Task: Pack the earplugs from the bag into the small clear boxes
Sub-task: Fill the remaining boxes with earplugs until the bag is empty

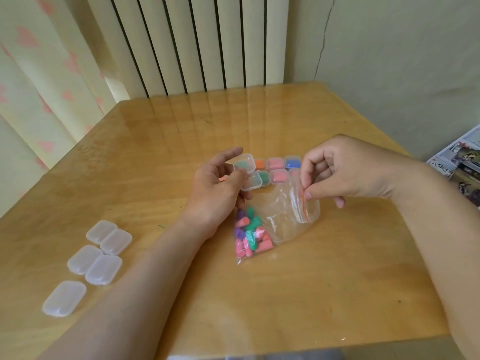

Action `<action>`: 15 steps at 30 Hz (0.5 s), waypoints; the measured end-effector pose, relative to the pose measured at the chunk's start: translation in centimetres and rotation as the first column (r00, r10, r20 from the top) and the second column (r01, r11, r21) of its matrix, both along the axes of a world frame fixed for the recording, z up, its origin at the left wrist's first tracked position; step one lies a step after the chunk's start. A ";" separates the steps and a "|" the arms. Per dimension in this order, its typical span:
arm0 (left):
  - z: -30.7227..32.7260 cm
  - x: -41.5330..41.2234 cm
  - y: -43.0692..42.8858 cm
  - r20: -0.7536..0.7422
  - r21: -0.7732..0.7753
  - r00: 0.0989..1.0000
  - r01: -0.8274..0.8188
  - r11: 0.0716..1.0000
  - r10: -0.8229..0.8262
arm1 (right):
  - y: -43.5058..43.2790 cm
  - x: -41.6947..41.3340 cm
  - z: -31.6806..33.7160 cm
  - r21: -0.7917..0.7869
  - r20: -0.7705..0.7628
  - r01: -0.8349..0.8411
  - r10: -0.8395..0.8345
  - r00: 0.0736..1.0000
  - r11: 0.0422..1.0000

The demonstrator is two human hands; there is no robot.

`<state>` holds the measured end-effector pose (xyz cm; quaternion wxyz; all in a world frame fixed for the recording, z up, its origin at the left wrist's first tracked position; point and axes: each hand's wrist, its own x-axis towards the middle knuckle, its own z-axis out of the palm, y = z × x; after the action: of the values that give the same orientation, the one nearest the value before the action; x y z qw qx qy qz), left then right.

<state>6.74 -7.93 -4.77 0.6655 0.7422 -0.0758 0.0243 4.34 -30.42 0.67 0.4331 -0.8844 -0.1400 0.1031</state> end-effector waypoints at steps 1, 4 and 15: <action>0.0 0.0 0.0 0.000 0.006 1.000 -0.001 1.000 0.001 | 0.4 0.0 -0.2 0.004 0.018 0.008 -0.008 1.000 1.000; -0.1 0.2 0.0 -0.002 0.007 1.000 -0.011 1.000 0.011 | 1.8 0.0 -1.1 0.051 0.058 0.013 -0.016 0.998 0.999; -0.1 0.1 -0.1 0.001 0.031 0.998 -0.057 0.998 0.057 | 4.1 -0.4 -2.2 -0.027 0.049 -0.042 0.044 0.998 0.999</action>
<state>6.85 -8.02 -4.90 0.6530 0.7542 -0.0549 0.0421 3.96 -26.32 -1.53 0.4157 -0.8890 -0.1684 0.0922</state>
